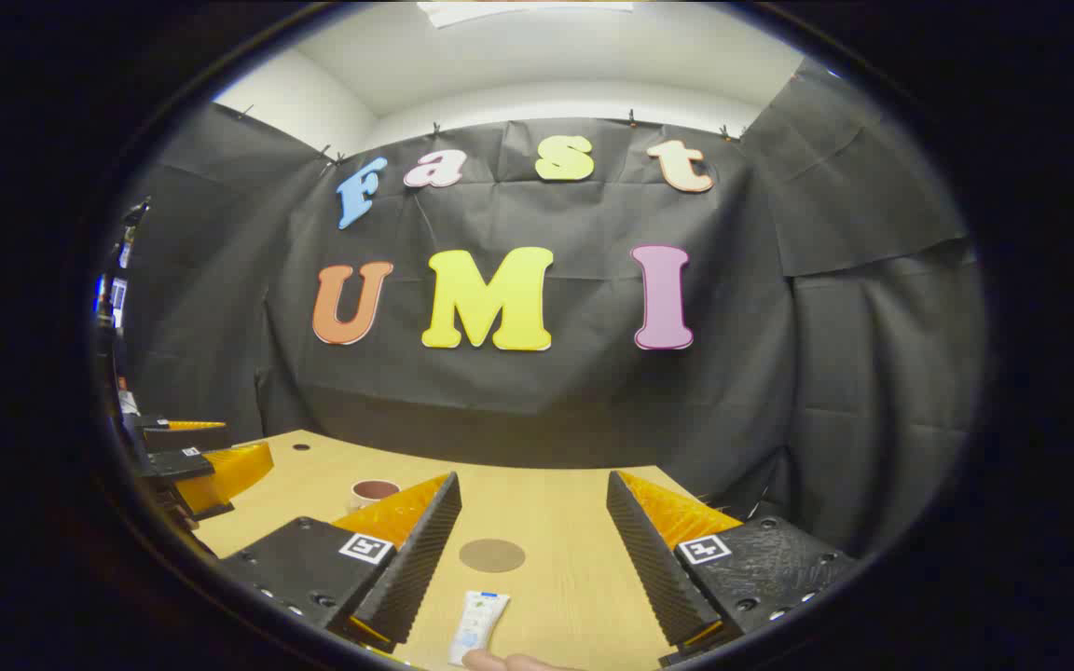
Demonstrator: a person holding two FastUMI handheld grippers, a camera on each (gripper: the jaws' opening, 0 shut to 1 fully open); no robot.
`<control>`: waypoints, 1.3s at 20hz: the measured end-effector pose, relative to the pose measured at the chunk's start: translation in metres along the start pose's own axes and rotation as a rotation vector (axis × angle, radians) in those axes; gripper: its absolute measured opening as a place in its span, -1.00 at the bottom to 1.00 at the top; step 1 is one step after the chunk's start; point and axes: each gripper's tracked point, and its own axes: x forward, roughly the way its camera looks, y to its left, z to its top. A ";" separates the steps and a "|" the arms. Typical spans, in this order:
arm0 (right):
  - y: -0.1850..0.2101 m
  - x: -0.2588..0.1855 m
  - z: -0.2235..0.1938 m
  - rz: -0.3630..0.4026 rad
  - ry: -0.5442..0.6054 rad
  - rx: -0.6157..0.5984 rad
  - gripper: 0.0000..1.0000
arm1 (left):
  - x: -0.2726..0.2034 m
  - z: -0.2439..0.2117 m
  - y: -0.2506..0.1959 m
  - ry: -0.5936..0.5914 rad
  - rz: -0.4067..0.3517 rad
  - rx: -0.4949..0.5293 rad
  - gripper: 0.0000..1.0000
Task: Put the toothbrush and toothpaste on the desktop into the cup, then pick up the cup and place it on the coaster on the desktop.
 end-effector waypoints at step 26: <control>-0.027 0.013 -0.054 -0.056 0.110 0.015 0.90 | 0.005 -0.112 -0.008 0.393 -0.034 -0.058 0.93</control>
